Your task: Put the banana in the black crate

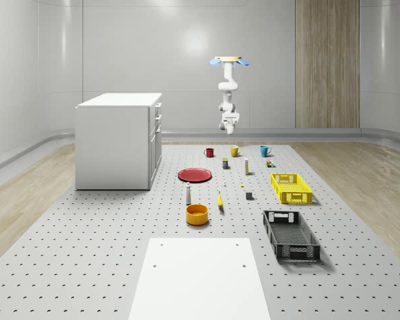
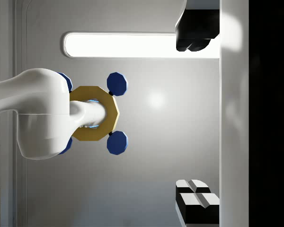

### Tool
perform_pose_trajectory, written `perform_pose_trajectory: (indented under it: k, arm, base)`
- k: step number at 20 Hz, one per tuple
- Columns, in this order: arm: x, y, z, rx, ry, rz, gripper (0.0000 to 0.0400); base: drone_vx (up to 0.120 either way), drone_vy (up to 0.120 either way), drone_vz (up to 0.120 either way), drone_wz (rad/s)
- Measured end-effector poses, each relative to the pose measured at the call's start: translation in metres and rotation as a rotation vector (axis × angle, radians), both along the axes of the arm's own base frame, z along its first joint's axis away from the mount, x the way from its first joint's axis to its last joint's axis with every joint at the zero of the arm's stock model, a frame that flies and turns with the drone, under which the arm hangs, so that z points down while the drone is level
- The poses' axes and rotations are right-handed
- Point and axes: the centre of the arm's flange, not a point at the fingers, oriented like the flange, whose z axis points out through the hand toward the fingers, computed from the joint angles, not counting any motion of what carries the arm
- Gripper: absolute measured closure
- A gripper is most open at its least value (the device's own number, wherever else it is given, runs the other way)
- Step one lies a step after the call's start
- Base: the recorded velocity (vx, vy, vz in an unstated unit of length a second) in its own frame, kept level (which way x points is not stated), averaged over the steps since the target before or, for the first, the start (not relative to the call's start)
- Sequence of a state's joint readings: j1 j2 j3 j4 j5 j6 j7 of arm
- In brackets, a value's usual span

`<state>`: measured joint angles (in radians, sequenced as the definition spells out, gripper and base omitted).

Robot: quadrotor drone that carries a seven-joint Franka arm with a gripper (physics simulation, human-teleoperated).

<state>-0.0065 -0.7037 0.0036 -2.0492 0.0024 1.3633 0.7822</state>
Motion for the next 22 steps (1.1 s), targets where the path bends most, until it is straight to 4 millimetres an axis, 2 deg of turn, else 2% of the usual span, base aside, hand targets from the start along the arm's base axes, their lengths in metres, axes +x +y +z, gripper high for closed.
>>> perform_pose_trajectory:
  k: [22]
  arm:
    - [-0.0013,0.0004,0.0032,-0.004,-0.017,0.0,0.0]
  base:
    - [0.12,-0.12,0.0,0.0]
